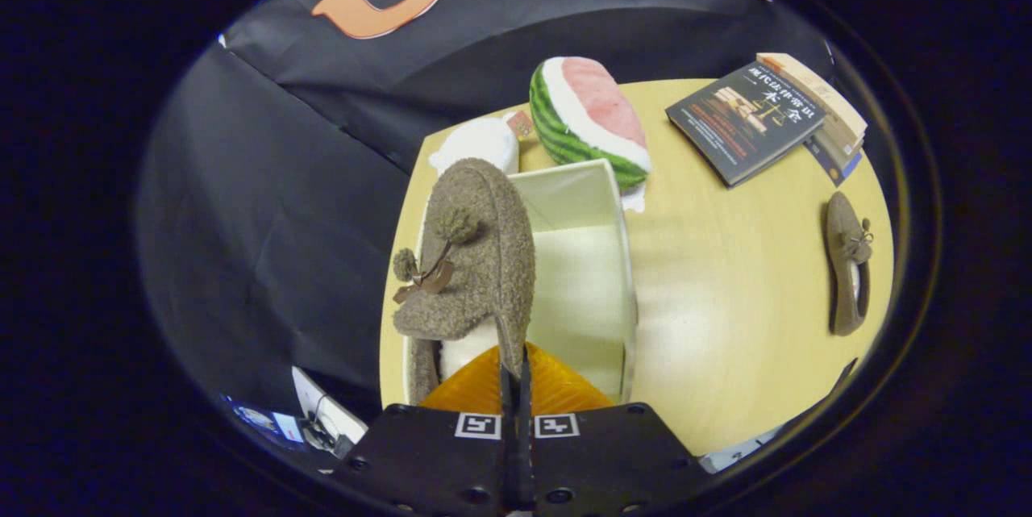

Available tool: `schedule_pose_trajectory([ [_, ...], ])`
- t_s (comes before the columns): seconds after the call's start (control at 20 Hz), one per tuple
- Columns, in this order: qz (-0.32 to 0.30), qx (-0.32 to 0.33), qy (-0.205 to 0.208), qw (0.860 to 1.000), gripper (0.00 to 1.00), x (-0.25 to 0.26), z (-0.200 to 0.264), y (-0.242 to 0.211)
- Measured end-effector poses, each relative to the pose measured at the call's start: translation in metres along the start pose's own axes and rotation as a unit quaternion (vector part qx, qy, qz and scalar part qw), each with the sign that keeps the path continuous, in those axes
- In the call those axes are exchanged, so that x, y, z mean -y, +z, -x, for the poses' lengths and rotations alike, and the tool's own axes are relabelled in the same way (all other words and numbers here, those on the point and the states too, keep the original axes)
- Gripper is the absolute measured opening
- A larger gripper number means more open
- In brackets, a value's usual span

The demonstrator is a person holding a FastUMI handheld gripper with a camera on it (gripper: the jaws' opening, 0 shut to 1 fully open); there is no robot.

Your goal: Open the storage box then place both shoes into the box .Put the left shoe in first, then the right shoe, with the right side of both shoes facing outward in a uniform manner.

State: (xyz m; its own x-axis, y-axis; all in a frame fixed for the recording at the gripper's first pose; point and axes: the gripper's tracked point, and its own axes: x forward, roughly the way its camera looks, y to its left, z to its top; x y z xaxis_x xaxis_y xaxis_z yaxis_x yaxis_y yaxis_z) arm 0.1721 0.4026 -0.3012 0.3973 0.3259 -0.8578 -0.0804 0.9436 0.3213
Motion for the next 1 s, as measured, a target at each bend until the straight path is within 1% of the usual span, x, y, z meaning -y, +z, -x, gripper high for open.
schedule_pose_trajectory([
  [0.1, -0.025, -0.019, -0.026, 0.999, 0.01, -0.001, -0.026, -0.011],
  [0.25, -0.034, -0.033, -0.066, 0.997, 0.01, 0.011, -0.069, -0.015],
  [0.4, -0.037, -0.064, -0.073, 0.995, 0.01, -0.002, -0.103, -0.024],
  [0.55, -0.038, -0.079, -0.098, 0.991, 0.01, 0.001, -0.121, -0.026],
  [0.65, -0.023, -0.08, -0.098, 0.992, 0.07, 0.001, -0.126, -0.025],
  [0.7, -0.02, -0.077, -0.098, 0.992, 0.15, 0.0, -0.125, -0.022],
  [0.75, -0.019, -0.074, -0.085, 0.993, 0.18, -0.005, -0.121, -0.02],
  [0.85, -0.01, -0.071, -0.071, 0.995, 0.45, -0.013, -0.108, -0.019],
  [0.9, 0.0, -0.069, -0.063, 0.996, 0.64, -0.018, -0.099, -0.017],
  [1.0, 0.023, -0.064, -0.05, 0.996, 0.78, -0.024, -0.076, -0.016],
])
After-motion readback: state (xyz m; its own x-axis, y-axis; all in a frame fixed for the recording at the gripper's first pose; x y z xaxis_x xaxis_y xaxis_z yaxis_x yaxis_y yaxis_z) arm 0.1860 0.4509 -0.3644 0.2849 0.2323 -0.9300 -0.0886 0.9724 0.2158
